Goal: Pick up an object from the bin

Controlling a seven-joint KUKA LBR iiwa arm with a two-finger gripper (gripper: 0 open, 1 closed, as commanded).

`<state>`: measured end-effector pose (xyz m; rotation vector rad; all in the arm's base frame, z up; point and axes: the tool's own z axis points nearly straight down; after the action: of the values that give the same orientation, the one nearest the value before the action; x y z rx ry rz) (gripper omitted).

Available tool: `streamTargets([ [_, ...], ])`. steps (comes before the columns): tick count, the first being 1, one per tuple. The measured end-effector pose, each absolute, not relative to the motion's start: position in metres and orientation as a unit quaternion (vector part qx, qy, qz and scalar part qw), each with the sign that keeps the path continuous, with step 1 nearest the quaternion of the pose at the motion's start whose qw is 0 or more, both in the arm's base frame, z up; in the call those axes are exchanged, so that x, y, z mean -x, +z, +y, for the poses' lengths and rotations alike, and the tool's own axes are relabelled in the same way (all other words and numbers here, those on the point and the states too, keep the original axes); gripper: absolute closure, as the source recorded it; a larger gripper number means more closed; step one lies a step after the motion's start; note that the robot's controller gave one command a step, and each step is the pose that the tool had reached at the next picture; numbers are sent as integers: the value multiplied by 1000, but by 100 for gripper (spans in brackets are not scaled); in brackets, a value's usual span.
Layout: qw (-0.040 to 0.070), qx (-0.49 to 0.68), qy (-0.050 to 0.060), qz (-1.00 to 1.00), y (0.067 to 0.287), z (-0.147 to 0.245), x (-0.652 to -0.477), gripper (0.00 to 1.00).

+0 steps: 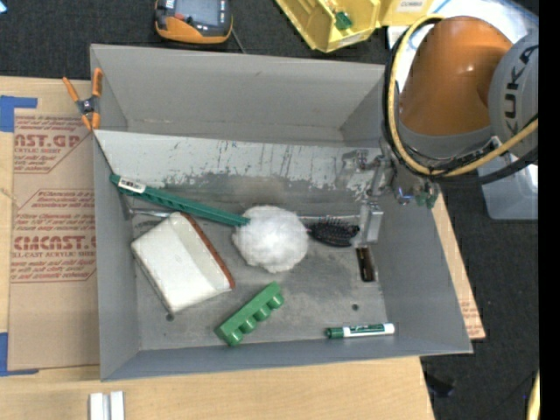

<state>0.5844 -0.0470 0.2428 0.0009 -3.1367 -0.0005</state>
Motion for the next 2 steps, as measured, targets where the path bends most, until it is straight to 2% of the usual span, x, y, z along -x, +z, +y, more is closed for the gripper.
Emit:
streamTargets([
  [1, -2, -1, 0, -1000, 247, -47, -586, 0],
  [2, -4, 73, -1, -997, 101, -92, -594, 0],
])
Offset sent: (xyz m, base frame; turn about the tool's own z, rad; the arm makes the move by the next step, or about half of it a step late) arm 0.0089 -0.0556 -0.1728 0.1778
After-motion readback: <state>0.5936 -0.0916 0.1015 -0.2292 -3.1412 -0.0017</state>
